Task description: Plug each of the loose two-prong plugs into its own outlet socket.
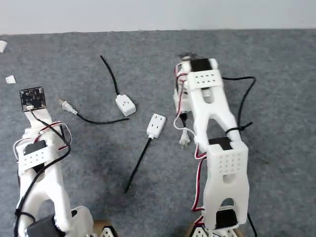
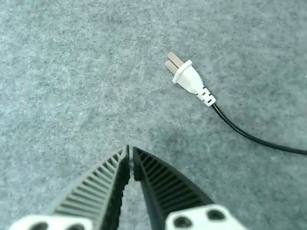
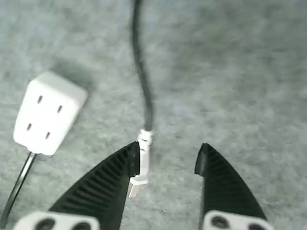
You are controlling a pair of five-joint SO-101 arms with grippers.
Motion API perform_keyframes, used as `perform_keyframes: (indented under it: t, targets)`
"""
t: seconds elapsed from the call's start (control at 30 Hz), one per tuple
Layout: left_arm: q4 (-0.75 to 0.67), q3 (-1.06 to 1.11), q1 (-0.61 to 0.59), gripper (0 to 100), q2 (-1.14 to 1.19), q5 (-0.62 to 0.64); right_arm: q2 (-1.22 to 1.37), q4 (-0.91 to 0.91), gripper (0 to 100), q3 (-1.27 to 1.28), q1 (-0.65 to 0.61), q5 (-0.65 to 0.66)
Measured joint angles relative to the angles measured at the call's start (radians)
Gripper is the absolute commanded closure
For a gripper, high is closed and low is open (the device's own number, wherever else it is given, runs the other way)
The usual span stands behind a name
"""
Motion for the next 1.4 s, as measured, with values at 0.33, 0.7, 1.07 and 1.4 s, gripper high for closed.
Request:
perform_keyframes:
  t: [0.33,0.7,1.07,1.4]
  targets:
    - [0.0,0.0,0.0,99,0.0,-0.003,0.0,0.041,98.9,0.0,-0.035,-0.014]
    - [0.0,0.0,0.0,99,0.0,-0.003,0.0,0.044,98.9,0.133,-0.094,-0.014]
    - [0.0,0.0,0.0,99,0.0,-0.003,-0.003,-0.003,98.9,0.262,-0.051,-0.014]
    - [0.0,0.0,0.0,99,0.0,-0.003,-0.006,-0.052,98.2,0.252,-0.034,0.041]
